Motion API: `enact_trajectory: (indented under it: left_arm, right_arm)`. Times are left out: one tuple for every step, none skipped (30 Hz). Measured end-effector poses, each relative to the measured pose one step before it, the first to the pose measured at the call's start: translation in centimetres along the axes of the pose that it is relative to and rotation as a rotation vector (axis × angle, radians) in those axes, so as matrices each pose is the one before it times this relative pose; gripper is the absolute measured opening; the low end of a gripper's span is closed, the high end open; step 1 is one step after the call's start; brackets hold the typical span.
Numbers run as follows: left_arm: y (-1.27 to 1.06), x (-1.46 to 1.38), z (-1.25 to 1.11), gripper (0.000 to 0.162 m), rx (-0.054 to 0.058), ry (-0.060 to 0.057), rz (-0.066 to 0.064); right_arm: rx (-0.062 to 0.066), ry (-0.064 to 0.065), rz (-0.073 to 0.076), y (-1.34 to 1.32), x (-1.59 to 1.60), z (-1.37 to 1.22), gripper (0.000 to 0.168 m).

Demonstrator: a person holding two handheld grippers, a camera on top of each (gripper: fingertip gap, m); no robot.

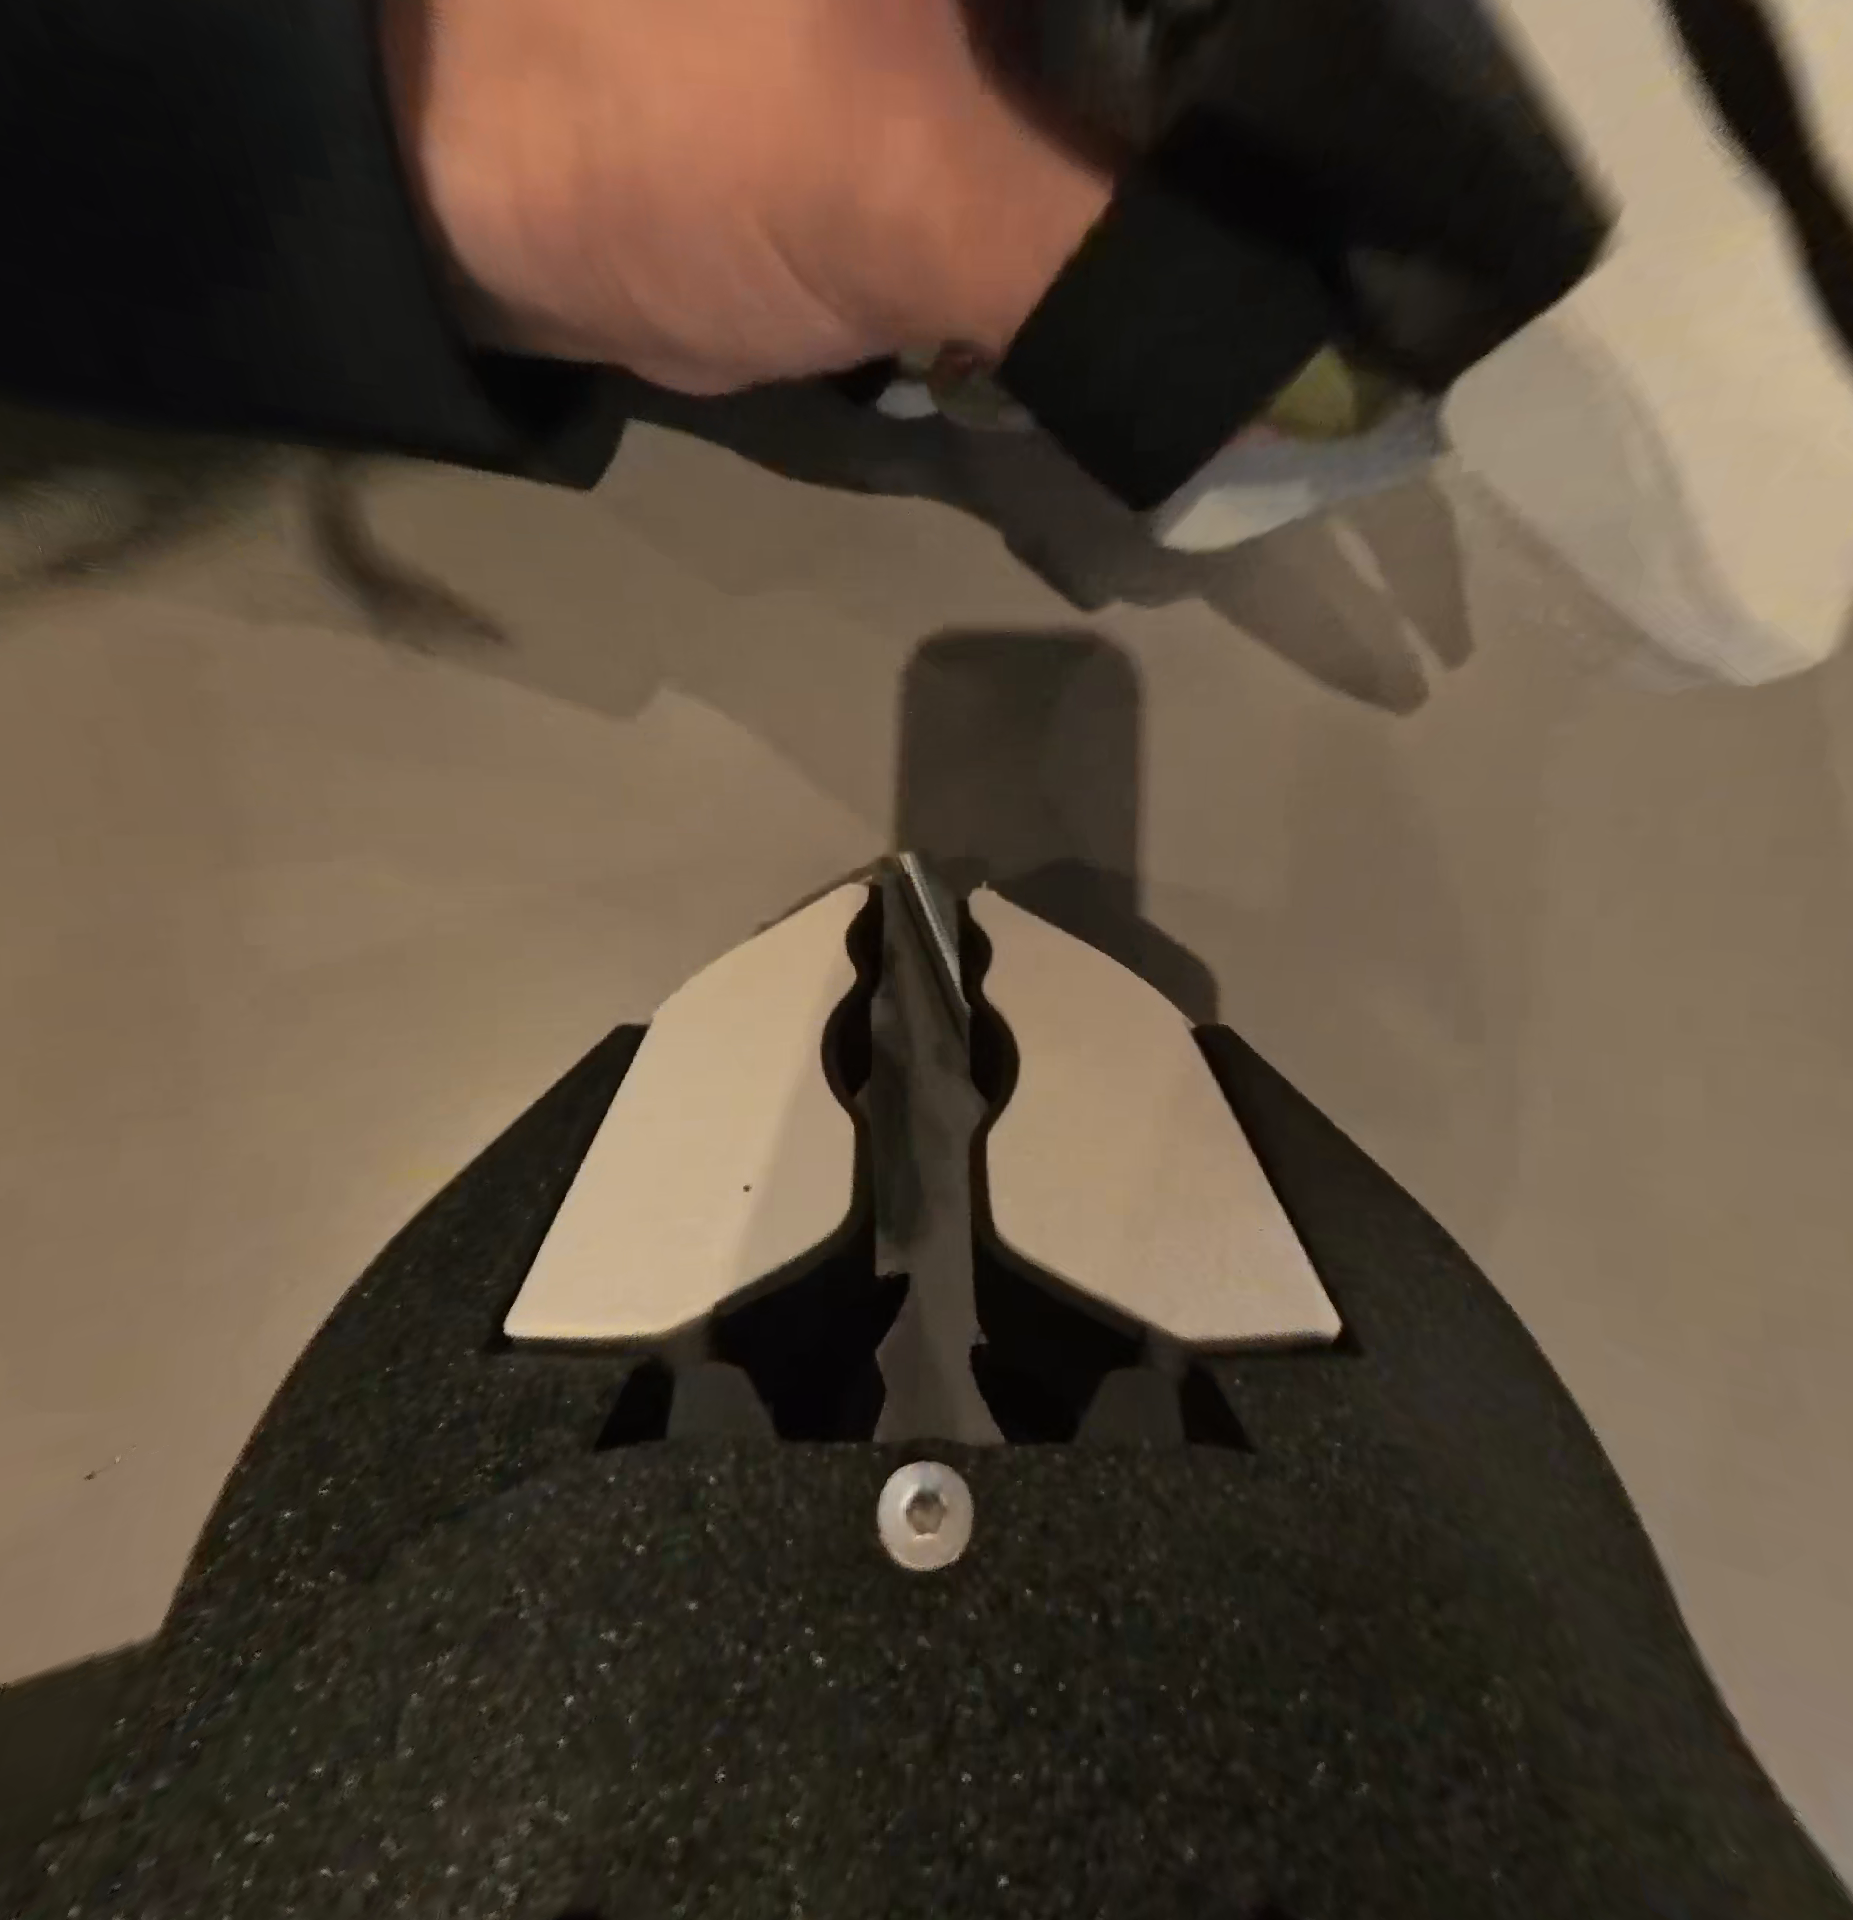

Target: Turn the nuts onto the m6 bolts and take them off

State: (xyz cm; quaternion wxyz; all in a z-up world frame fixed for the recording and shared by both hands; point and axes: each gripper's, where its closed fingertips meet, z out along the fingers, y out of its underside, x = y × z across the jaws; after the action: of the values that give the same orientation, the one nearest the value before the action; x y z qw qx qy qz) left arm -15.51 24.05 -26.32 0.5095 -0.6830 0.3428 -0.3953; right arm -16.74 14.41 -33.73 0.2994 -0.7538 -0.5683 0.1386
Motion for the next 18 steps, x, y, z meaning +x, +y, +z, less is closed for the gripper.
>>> enact_trajectory:
  left_arm:
    - [-0.206,0.095,-0.038,0.011,0.0129,0.0093,-0.0022]
    - [0.103,-0.062,-0.018,0.011,-0.0096,-0.0013,0.0042]
    - [0.241,-0.126,-0.021,0.012,-0.0190,-0.0053,0.0127]
    - [0.218,-0.187,-0.040,0.012,-0.0176,-0.0091,0.0158]
    - [0.111,-0.190,-0.067,0.012,-0.0109,-0.0095,0.0143]
    - [0.001,-0.144,-0.085,0.012,-0.0039,-0.0061,0.0100]
    - [-0.050,-0.089,-0.098,0.012,0.0004,-0.0014,0.0045]
    - [-0.090,-0.063,-0.101,0.011,0.0049,0.0021,-0.0039]
    - [-0.125,-0.001,-0.089,0.011,0.0099,0.0093,-0.0135]
    - [-0.157,0.047,-0.078,0.012,0.0118,0.0135,-0.0218]
    - [-0.161,0.092,-0.075,0.012,0.0120,0.0166,-0.0238]
    - [-0.167,0.129,-0.074,0.012,0.0112,0.0199,-0.0197]
    - [-0.139,0.159,-0.061,0.012,0.0084,0.0202,-0.0140]
    - [-0.110,0.276,-0.037,0.013,0.0053,0.0262,-0.0076]
    - [-0.074,0.446,0.011,0.013,0.0029,0.0368,-0.0034]
    - [-0.009,0.538,0.069,0.014,-0.0014,0.0412,-0.0026]
    - [0.035,0.503,0.109,0.016,-0.0042,0.0360,-0.0009]
    - [0.094,0.447,0.160,0.021,-0.0076,0.0288,0.0043]
  right_arm:
    - [-0.0250,0.0105,-0.0025,0.287,0.144,0.200,0.015]
    - [-0.0214,0.0113,-0.0012,0.216,0.151,0.151,0.015]
    - [-0.0146,0.0126,0.0001,0.156,0.158,0.114,0.016]
    - [-0.0003,0.0045,0.0019,-0.042,0.043,0.041,0.016]
    - [-0.0057,0.0093,0.0031,0.052,0.107,0.012,0.016]
    - [-0.0012,0.0040,0.0048,0.010,0.060,-0.008,0.016]
    - [-0.0028,-0.0015,0.0034,0.053,-0.009,0.013,0.013]
    - [-0.0034,-0.0010,0.0032,0.058,-0.006,0.021,0.008]
    - [-0.0031,0.0170,0.0075,0.071,0.259,0.012,0.007]
    - [-0.0077,0.0440,0.0115,0.153,0.692,-0.056,0.006]
    - [0.0066,0.0480,0.0142,0.052,0.812,-0.143,0.006]
    - [0.0299,0.0527,0.0304,-0.175,0.988,-0.264,0.006]
    - [0.0463,0.0417,0.0446,-0.345,0.988,-0.364,0.006]
    - [0.0584,0.0257,0.0503,-0.495,0.846,-0.432,0.006]
    - [0.0748,0.0248,0.0554,-0.711,0.869,-0.509,0.006]
    - [0.0939,0.0210,0.0643,-0.959,0.826,-0.531,0.006]
    - [0.1036,-0.0064,0.0754,-1.093,0.459,-0.527,0.006]
    - [0.0996,-0.0401,0.0808,-1.119,0.003,-0.476,0.006]
